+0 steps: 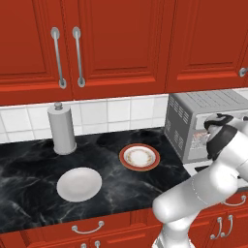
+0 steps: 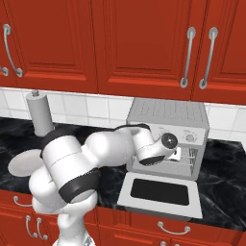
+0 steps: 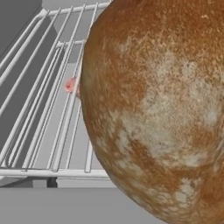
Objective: Open the toaster oven door. Place the bread on the top rack in the toaster oven and place the steak on the bottom rack.
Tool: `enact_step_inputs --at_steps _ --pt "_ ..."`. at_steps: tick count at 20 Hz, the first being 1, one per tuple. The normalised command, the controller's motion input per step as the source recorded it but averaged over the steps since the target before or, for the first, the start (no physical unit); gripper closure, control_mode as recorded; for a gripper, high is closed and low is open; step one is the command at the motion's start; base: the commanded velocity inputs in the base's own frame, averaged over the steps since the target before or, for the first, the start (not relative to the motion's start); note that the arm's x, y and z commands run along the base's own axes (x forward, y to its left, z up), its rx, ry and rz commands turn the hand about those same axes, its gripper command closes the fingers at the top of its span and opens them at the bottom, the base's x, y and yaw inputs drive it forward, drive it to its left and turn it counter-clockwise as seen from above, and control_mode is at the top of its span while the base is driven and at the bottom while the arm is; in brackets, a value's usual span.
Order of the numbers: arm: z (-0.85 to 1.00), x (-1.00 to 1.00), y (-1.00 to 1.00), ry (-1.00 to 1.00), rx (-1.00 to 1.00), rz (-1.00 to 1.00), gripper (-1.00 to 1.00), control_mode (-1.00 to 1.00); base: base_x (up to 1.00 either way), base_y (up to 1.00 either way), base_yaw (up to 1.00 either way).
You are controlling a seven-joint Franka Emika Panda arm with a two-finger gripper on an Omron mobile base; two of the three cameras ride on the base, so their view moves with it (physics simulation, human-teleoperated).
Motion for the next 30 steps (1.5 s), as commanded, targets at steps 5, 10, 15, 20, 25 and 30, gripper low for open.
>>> enact_step_inputs --at_steps 5,10,15,20,25,30 --pt "0.11 0.48 -0.04 0.01 0.0 0.0 -1.0 -1.0 0.0 0.0 0.0" --pt "0.18 0.48 -0.04 0.0 0.0 0.0 -1.0 -1.0 0.0 0.0 0.0" --pt "0.18 0.42 -0.02 0.04 0.0 0.0 -1.0 -1.0 0.0 0.0 0.0" --pt "0.17 0.39 -0.02 0.07 0.0 0.0 -1.0 -1.0 0.0 0.0 0.0" --pt "0.22 0.41 -0.01 0.03 0.0 0.0 -1.0 -1.0 0.0 0.0 0.0" --pt "0.17 0.44 0.0 0.0 0.0 0.0 -1.0 -1.0 0.0 0.0 0.0"
